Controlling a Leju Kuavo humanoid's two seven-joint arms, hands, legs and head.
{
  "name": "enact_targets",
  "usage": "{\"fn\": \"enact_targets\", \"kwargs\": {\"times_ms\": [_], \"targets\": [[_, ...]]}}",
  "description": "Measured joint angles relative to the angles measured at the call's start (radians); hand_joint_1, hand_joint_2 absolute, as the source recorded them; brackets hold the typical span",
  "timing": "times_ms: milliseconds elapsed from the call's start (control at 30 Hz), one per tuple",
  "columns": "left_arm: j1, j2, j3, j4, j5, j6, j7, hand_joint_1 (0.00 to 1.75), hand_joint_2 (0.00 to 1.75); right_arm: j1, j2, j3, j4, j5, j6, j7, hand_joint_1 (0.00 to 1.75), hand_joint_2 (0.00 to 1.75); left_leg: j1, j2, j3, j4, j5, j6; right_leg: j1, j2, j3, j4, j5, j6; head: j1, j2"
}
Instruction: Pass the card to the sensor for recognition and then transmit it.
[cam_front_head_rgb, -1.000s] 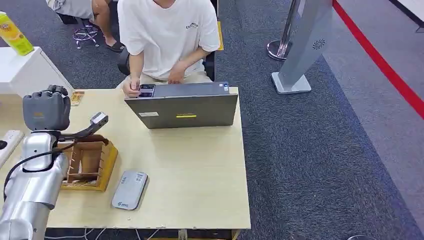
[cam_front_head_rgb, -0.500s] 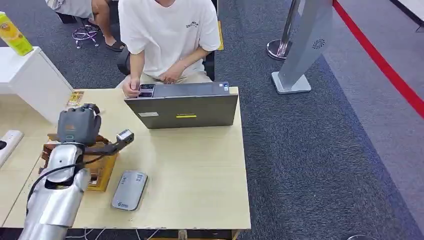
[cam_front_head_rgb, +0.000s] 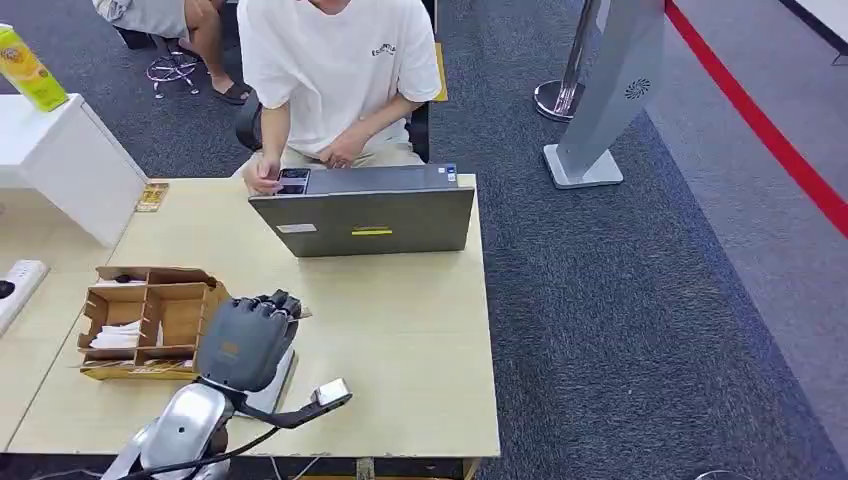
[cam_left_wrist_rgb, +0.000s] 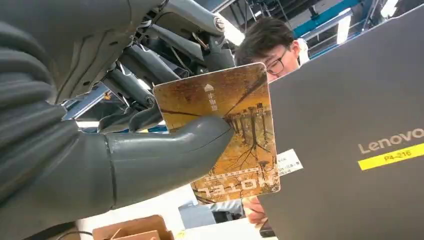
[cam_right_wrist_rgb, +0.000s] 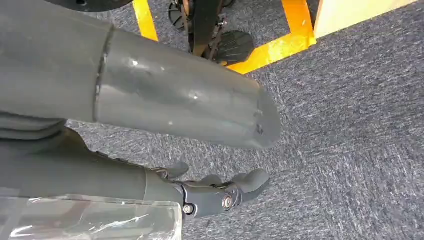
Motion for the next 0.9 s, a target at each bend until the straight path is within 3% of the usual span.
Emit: {"fn": "enact_targets", "kwargs": {"times_ms": [433,667,900], "targets": [[0.084,0.060,0.001,-0.013,-0.001,-0.128,0.048,1.75,1.75,0.000,-0.001,-0.016,0.000,-0.003,-0.010,0.014,0.00,0.00,0.001,0.000,0.000,0.000,0.000,-0.001,0.000,0.000,0.000,0.000,0.000,0.000,0.000,0.000],[0.123,0.096,0.005,-0.013,0.007,-0.155,0.052,1.75,1.75,0.000,-0.003,-0.017,0.000,-0.003,-0.011,0.019,0.00,0.00,0.001,0.000,-0.001,0.000,0.000,-0.001,0.000,0.000,0.000,0.000,0.000,0.000,0.000,0.000],[0.149,0.136,0.024,-0.013,0.073,-0.216,0.066,1.75,1.75,0.000,-0.003,-0.017,0.000,0.005,-0.011,0.026,0.00,0.00,0.001,0.000,0.000,0.000,0.000,-0.001,0.001,0.000,0.000,0.000,0.000,0.000,0.000,0.000]]}}
